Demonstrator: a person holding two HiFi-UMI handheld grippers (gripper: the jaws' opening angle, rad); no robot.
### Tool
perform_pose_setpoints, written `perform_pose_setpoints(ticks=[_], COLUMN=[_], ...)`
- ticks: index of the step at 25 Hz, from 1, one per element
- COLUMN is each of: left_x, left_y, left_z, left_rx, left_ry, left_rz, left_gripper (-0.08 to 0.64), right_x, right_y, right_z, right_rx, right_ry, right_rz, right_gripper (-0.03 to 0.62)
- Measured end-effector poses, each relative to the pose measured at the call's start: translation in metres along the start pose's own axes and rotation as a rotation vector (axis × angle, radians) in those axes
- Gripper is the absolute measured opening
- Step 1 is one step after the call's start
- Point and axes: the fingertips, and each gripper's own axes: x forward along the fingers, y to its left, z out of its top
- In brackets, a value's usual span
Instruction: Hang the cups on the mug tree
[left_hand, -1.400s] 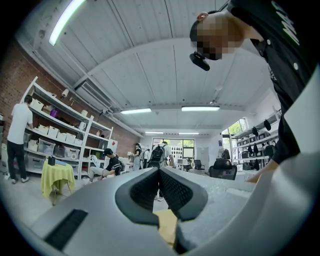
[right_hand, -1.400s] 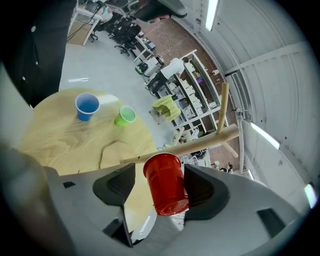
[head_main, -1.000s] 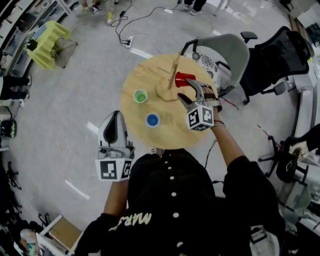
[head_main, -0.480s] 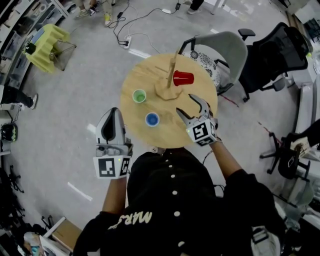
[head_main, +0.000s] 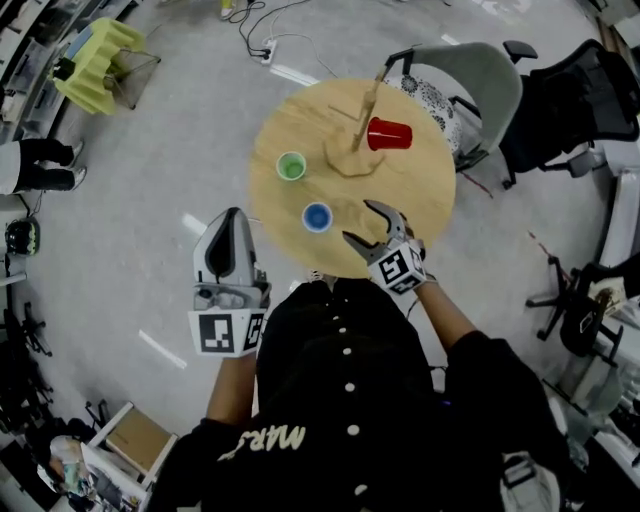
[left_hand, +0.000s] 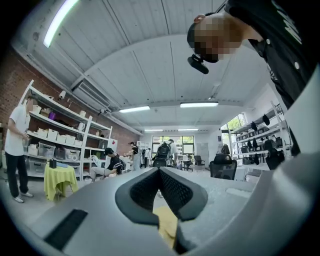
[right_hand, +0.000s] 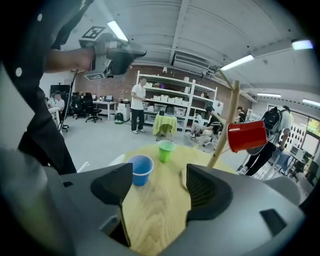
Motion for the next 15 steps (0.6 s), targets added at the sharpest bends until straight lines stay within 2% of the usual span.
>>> perform_pose_setpoints(ticks=[8,15], left_x=[-0.011,-0.020], left_y=[0.012,0.021], left_z=[-0.034,-0.064], left_rx=[-0.039,-0.064], left_ry=[0.072,0.118], left_rz=[0.029,0.055], left_gripper=[-0.006,-0.006], right_x=[0.057,0.105], right_y=[0.053,0.071], right_z=[-0.037,-0.055], right_rx=[0.012,0.097], right_ry=[0.047,0.068], right_rz=[0.139,0.153], right_gripper=[0.357,0.377])
